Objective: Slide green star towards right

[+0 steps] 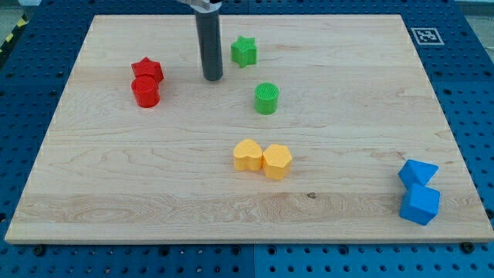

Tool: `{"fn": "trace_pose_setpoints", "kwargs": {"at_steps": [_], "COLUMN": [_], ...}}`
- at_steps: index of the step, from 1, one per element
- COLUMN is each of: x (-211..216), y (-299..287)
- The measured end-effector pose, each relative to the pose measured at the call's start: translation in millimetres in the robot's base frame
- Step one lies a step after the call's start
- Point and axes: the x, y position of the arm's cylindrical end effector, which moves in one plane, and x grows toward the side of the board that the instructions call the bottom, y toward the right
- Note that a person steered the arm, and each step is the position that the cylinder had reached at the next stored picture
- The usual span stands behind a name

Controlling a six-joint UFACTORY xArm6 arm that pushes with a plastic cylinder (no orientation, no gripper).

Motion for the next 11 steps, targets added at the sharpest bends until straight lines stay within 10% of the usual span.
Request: {"fn": "trace_pose_setpoints", "kwargs": {"at_steps": [4, 11], "x": [-89, -26], "y": [-5, 161]}}
